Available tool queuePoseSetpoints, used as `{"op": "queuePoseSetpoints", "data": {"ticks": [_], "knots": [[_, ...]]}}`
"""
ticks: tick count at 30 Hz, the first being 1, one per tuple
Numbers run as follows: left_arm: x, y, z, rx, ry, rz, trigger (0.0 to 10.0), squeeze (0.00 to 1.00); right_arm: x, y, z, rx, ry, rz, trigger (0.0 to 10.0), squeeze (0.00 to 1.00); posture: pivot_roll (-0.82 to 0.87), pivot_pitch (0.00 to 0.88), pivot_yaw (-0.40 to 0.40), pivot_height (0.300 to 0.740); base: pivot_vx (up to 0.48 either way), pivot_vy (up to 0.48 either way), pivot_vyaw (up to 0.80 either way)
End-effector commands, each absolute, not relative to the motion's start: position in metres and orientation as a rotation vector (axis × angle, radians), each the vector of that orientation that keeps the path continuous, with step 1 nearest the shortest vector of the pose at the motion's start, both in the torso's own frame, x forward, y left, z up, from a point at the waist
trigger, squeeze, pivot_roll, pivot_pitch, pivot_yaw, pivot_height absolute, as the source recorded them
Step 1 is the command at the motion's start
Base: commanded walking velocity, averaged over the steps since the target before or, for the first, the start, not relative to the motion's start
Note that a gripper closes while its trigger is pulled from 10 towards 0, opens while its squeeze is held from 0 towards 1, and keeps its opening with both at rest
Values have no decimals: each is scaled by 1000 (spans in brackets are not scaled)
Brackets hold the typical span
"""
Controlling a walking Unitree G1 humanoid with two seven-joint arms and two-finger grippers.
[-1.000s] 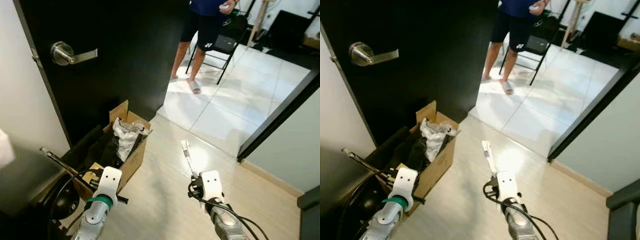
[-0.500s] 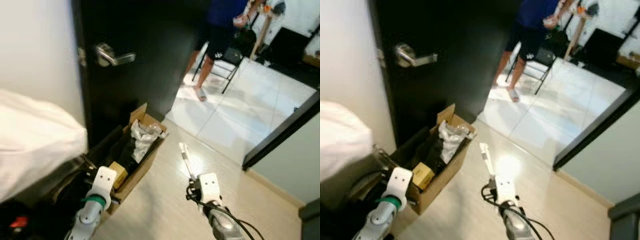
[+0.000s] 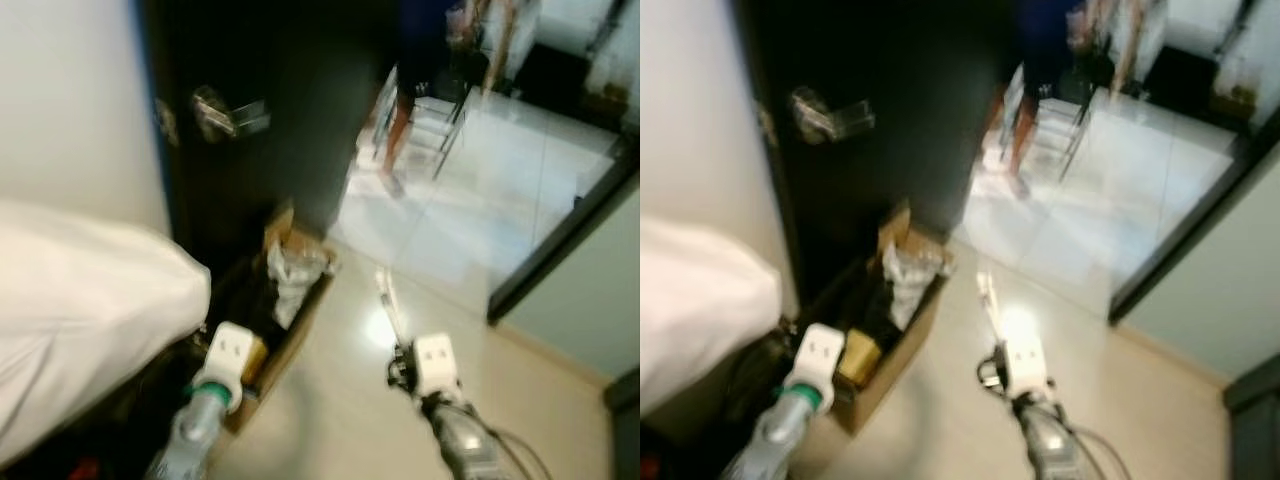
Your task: Clean up the room
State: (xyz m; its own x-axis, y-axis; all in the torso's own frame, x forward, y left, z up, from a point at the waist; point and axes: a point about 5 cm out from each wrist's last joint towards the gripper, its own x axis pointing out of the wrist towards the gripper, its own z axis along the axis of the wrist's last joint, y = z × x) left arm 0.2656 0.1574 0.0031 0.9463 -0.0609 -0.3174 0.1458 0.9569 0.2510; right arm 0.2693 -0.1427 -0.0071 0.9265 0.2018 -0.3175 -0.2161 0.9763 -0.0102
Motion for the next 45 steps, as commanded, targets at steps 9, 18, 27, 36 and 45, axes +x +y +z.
{"op": "queuePoseSetpoints", "data": {"ticks": [9, 18, 27, 36, 45], "knots": [[270, 149, 8, 272, 291, -127, 10000, 0, 270, -160, -6, -70, 329, 175, 10000, 0, 50, 12, -63, 726, 0, -316, 0], [271, 149, 8, 272, 289, -126, 10000, 0, 272, -160, -5, -70, 326, 174, 10000, 0, 51, 7, -64, 726, 0, -277, 0], [271, 149, 8, 275, 292, -128, 10000, 0, 271, -159, -6, -70, 330, 174, 10000, 0, 51, 7, -64, 726, 0, -273, 0], [271, 149, 8, 274, 287, -131, 10000, 0, 271, -158, -6, -69, 329, 176, 10000, 0, 52, 11, -62, 726, 0, -321, 0], [272, 149, 8, 277, 286, -134, 10000, 0, 271, -158, -6, -68, 329, 175, 10000, 0, 51, 9, -61, 726, 150, -370, 0]]}}
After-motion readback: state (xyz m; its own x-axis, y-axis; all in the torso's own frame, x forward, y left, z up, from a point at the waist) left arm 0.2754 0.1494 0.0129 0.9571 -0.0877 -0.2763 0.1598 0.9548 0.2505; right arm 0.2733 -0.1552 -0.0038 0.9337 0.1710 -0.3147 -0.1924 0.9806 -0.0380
